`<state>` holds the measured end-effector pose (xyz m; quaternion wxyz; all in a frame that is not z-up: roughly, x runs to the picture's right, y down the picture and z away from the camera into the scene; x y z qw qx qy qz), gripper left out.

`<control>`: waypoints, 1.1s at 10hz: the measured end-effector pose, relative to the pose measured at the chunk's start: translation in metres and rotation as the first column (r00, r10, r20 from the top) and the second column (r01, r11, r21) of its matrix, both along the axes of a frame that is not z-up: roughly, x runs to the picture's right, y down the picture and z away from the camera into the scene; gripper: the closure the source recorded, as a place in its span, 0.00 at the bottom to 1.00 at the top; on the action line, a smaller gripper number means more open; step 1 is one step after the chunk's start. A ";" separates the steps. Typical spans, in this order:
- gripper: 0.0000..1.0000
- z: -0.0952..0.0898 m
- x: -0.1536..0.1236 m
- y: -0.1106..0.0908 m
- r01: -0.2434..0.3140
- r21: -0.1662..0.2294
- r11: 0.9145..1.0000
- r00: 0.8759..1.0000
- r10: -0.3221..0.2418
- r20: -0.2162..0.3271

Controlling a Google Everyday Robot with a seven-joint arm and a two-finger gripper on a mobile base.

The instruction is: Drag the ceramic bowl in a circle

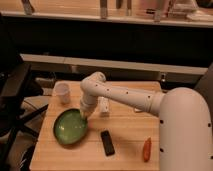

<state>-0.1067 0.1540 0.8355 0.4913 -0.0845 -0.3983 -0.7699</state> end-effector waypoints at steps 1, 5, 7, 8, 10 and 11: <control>0.99 -0.002 0.001 0.001 0.006 -0.001 1.000 1.000 -0.006 0.005; 0.99 -0.009 0.014 0.007 0.013 -0.005 1.000 1.000 -0.013 0.027; 0.99 -0.009 0.025 0.006 0.021 -0.005 1.000 0.999 -0.021 0.032; 0.99 -0.009 0.023 0.006 0.026 -0.005 1.000 0.999 -0.025 0.039; 0.99 -0.011 0.012 0.007 0.046 -0.005 0.999 0.997 -0.046 0.058; 0.99 -0.011 0.008 0.007 0.067 0.000 0.998 0.995 -0.067 0.078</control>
